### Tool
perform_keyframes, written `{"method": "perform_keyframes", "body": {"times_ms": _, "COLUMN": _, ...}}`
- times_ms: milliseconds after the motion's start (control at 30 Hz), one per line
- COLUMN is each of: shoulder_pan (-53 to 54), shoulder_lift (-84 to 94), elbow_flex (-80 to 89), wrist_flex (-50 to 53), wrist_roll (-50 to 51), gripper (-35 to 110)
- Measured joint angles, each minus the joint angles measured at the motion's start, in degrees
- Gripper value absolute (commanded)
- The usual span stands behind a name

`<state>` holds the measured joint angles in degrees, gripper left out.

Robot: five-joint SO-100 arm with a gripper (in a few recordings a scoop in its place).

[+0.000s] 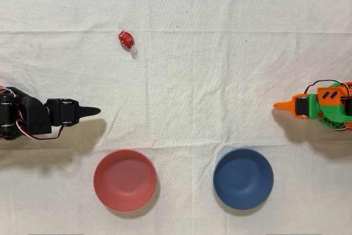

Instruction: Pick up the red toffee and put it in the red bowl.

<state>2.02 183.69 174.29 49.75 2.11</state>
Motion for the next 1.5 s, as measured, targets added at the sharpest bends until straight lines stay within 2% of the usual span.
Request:
{"method": "perform_keyframes", "body": {"times_ms": 767, "shoulder_pan": -0.18, "shoulder_lift": 0.0, "elbow_flex": -0.26, "wrist_flex": -1.41, "wrist_roll": -1.58, "gripper": 0}}
{"method": "perform_keyframes", "body": {"times_ms": 933, "shoulder_pan": -0.7, "shoulder_lift": 0.0, "elbow_flex": -3.96, "wrist_flex": 1.58, "wrist_roll": -3.52, "gripper": 0}}
{"method": "perform_keyframes", "body": {"times_ms": 1200, "shoulder_pan": -0.97, "shoulder_lift": -1.58, "elbow_flex": -16.7, "wrist_flex": 7.56, "wrist_roll": -6.77, "gripper": 0}}
{"method": "perform_keyframes", "body": {"times_ms": 1500, "shoulder_pan": -4.57, "shoulder_lift": -22.15, "elbow_flex": -38.85, "wrist_flex": 10.11, "wrist_roll": -4.57, "gripper": 0}}
